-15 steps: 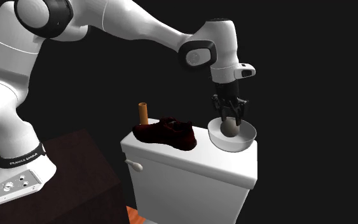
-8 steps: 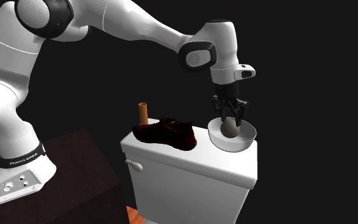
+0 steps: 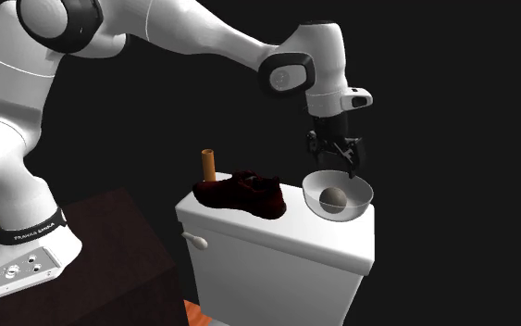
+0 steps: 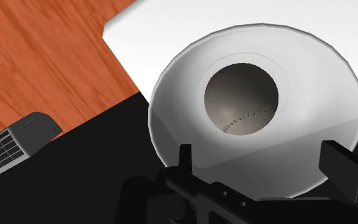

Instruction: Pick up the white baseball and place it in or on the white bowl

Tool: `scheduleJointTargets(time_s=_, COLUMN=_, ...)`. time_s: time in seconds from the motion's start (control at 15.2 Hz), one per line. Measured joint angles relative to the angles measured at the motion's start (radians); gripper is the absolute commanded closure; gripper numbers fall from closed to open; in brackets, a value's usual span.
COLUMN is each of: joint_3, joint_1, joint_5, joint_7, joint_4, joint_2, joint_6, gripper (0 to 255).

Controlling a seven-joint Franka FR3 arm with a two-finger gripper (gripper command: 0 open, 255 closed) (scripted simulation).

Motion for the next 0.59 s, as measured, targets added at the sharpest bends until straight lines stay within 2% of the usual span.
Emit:
scheduleJointTargets(time_s=0.2, joint_3=-0.010, joint_1=0.012, joint_5=-0.017, joint_7=0.011, joint_4=-0.007, joint_2=-0.054, joint_6=-0.044, gripper=0)
scheduleJointTargets(time_s=0.59, joint_3=-0.012, joint_1=0.013, joint_5=-0.020, joint_7=0.012, joint_4=-0.009, joint_2=-0.062, joint_6=-0.051, gripper=0)
